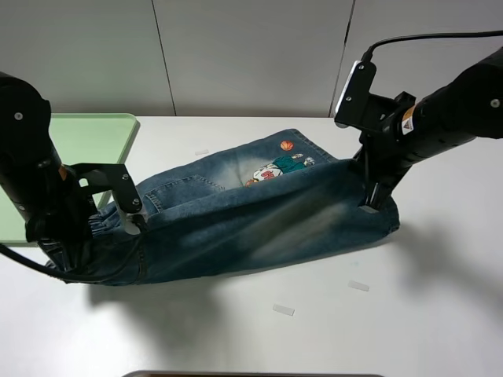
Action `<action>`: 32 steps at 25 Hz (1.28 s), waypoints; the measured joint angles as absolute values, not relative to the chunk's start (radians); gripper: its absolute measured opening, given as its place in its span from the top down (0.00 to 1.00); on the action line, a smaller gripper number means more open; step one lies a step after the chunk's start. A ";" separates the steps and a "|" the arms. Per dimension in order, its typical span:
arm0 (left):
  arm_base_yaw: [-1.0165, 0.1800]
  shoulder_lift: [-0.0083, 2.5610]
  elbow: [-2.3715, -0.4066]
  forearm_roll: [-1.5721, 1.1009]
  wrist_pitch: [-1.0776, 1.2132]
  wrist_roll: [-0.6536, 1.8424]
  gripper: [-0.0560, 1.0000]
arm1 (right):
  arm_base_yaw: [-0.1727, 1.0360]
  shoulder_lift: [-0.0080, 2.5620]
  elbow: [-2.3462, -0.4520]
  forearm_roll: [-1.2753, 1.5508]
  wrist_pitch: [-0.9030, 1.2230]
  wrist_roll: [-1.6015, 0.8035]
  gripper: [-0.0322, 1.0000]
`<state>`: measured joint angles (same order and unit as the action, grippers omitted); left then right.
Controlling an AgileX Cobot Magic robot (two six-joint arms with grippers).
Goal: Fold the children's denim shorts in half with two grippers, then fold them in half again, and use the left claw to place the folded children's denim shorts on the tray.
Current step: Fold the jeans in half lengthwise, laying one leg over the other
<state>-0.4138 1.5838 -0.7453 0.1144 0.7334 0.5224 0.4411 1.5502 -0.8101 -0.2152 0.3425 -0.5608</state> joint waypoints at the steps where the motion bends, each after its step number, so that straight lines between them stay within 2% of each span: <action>1: -0.410 1.584 -0.745 0.125 0.719 0.522 0.91 | 0.441 1.563 -0.824 -0.216 0.338 -0.560 0.99; 16: -0.246 1.584 -0.745 0.187 0.500 0.470 0.91 | 0.441 1.740 -1.009 -0.219 0.263 -0.505 0.99; 32: -0.225 1.585 -0.745 0.214 0.394 0.458 0.91 | 0.441 1.803 -1.034 -0.220 0.081 -0.504 0.99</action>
